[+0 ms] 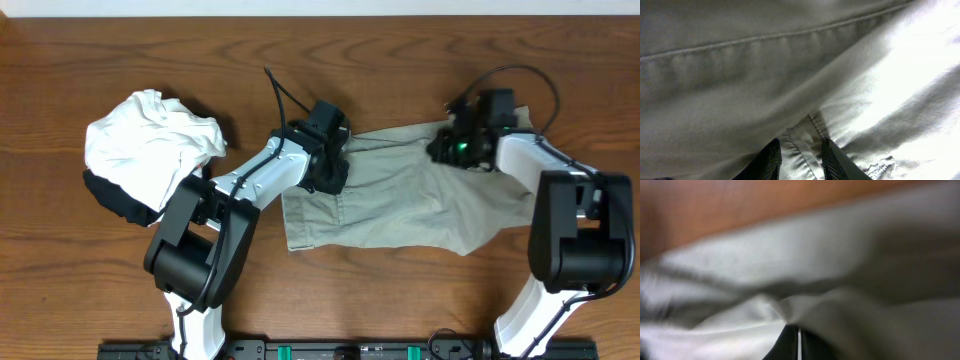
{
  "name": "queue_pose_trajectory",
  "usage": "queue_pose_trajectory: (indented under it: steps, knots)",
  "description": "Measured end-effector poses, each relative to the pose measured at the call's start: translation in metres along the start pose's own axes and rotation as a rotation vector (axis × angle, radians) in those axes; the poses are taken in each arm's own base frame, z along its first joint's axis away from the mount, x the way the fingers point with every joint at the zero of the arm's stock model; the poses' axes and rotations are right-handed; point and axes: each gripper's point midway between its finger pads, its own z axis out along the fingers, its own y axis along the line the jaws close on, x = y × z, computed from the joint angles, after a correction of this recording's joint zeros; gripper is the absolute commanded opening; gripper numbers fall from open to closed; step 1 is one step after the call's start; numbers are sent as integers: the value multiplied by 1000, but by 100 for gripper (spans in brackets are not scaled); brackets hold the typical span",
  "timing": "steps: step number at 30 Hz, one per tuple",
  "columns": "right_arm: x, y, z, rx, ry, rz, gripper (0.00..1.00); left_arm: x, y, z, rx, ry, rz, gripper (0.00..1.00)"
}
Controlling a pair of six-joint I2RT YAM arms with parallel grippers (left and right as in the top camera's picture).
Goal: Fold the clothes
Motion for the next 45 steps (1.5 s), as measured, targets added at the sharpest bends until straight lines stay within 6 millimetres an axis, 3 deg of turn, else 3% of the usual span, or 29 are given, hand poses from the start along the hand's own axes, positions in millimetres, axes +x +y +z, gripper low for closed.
queue_pose_trajectory:
  steps: [5, 11, 16, 20, 24, 27, 29, 32, 36, 39, 45]
  knots:
    - [-26, -58, -20, 73, -109, 121, 9, 2, 3, 0, -26, 8, 19, 30]
    - [-28, -123, -53, 142, -146, 292, 7, 2, 4, 0, -32, 9, 25, 32]
    - [-22, -139, -81, 61, -134, 413, 12, 1, 4, -1, -35, 8, 28, 35]
    - [-25, -116, -119, -19, -154, 429, 11, 1, 5, -2, -42, 7, 32, 36]
    - [-31, -70, -176, -59, -203, 377, 10, 2, 8, -8, -61, 6, 31, 37]
    - [-19, -37, -209, -49, -202, 348, 10, -4, 3, -22, -53, -27, 36, 38]
    - [-2, -18, -218, -23, -157, 337, 9, -12, -6, -42, -26, -83, 47, 38]
    - [26, 0, -217, 32, -57, 323, 9, -27, -23, -75, 27, -179, 74, 37]
    - [47, 20, -199, 69, 52, 255, 9, -40, -39, -90, 67, -241, 105, 37]
    - [61, 42, -180, 54, 120, 153, 9, -38, -40, -80, 69, -217, 118, 37]
    - [112, 83, -133, 23, 311, -46, 6, -26, -26, -33, 44, -113, 117, 36]
